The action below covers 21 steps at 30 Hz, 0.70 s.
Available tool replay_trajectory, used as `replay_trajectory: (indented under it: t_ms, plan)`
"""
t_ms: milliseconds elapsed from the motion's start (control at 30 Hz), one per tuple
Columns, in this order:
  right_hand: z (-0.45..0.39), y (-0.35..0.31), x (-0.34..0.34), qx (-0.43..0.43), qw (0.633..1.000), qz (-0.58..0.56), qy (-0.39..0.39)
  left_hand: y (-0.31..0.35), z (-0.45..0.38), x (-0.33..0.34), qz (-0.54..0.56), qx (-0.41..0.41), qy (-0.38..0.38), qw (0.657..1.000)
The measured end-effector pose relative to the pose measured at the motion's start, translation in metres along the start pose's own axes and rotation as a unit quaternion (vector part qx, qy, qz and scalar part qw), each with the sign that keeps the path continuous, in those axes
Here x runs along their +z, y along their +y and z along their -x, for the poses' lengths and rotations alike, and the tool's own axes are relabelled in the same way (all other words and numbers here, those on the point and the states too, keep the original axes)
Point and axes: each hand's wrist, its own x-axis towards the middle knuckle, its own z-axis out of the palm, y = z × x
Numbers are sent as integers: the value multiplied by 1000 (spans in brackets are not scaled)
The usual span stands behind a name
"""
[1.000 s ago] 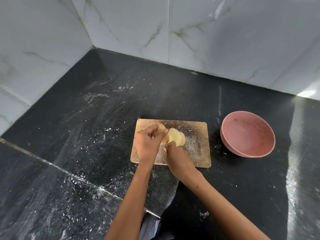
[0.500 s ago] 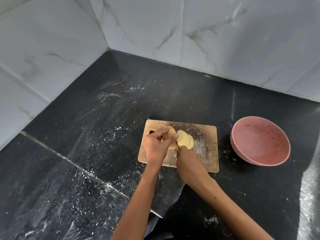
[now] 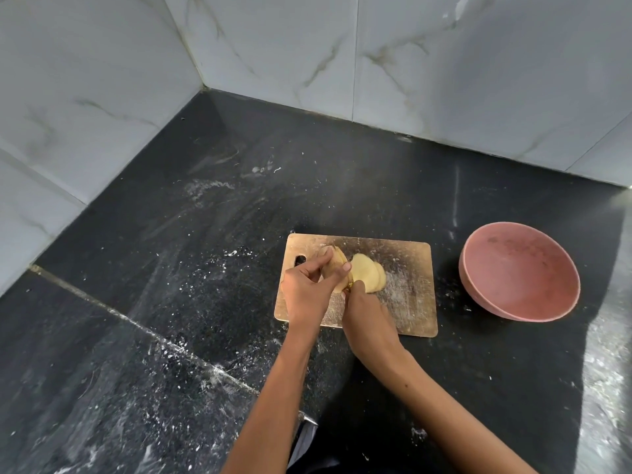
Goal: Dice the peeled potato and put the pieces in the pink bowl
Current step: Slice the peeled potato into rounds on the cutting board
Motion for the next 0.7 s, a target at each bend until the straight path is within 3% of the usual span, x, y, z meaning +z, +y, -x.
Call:
replay_trajectory:
  t_ms: [300, 700]
  plan:
    - [7, 10, 4, -2, 999, 31, -20, 2, -1, 3, -25, 41, 5, 999]
    - [6, 12, 14, 5, 995, 90, -37, 0, -2, -8, 2, -20, -10, 1000]
